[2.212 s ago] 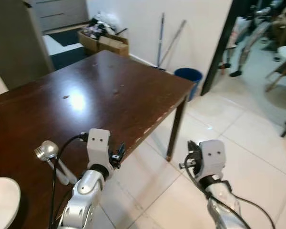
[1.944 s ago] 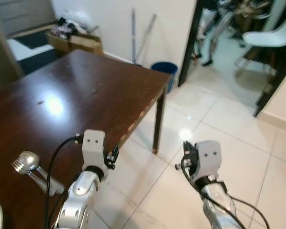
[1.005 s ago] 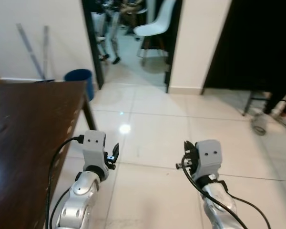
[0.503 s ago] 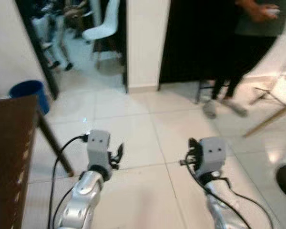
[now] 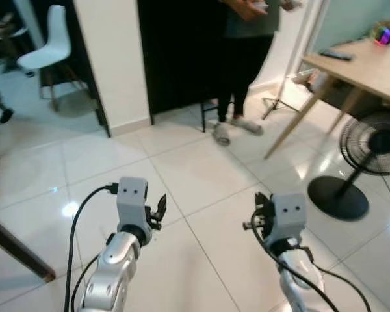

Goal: Setting the table

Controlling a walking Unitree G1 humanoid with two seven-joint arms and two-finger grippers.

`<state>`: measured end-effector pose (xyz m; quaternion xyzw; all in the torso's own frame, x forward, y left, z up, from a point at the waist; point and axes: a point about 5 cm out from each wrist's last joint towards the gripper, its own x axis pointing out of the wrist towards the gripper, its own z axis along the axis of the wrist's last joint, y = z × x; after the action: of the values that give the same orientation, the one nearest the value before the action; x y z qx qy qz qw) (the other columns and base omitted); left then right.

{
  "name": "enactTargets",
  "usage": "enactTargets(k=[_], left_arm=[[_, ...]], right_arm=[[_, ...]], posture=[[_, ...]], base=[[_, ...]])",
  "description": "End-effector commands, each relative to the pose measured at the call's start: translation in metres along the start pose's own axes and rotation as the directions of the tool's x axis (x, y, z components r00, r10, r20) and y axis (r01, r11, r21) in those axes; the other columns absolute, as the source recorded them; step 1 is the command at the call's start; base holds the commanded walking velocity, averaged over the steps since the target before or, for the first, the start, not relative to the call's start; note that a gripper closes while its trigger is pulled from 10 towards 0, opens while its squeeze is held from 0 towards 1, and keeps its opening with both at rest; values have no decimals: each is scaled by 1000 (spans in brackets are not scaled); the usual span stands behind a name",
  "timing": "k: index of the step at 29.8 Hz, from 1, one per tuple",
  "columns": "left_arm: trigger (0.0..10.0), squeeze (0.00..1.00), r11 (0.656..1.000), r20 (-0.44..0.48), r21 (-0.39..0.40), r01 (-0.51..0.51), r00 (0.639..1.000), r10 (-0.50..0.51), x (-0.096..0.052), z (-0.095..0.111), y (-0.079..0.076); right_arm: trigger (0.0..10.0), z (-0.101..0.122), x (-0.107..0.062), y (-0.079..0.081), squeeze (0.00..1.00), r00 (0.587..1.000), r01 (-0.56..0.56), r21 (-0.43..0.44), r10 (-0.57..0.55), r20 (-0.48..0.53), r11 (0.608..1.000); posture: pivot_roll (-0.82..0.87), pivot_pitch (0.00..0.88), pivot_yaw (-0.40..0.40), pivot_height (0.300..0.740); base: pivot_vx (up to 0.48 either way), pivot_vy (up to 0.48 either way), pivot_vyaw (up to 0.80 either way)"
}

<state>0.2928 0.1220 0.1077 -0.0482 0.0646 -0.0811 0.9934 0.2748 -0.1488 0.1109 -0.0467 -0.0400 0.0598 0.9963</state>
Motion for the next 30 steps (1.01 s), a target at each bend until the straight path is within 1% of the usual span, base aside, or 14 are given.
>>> enactTargets(k=[1,24,25,26,27,28,30], left_arm=[[10000,0,1000,-31,-13,-3,1000,3,-1,-6,0],[10000,0,999,-18,-18,-26,1000,26,3,-2,0],[10000,0,999,-25,3,-38,999,38,4,-3,2],[10000,200,998,-40,30,-57,998,58,7,-5,3],[10000,200,997,-46,40,-64,997,66,7,-6,4],[10000,271,997,-45,37,-71,996,72,8,-6,4],[10000,275,997,-38,25,-78,996,79,9,-4,5]], right_arm=[[10000,-2,-1,-3,0,1000,7,-2,-7,-14,1000],[10000,-3,-1,-3,0,1000,14,9,-14,-18,1000],[10000,-3,0,-3,0,1000,18,12,-18,-17,1000],[10000,-2,0,-3,0,1000,22,12,-22,-13,1000],[10000,-2,0,-3,0,1000,23,12,-23,-12,1000],[10000,-2,0,-3,0,1000,22,8,-22,-9,1000],[10000,-1,1,-3,0,1000,21,6,-21,-7,1000]], posture=[[-136,0,103,740],[-131,0,103,740],[-130,0,102,740],[-130,0,102,740],[-130,0,102,740],[-131,0,103,740],[-131,0,103,740]], base=[[0,0,-800],[0,0,-800],[0,0,-800],[480,0,-531],[480,0,-531],[480,0,0],[480,0,0]])
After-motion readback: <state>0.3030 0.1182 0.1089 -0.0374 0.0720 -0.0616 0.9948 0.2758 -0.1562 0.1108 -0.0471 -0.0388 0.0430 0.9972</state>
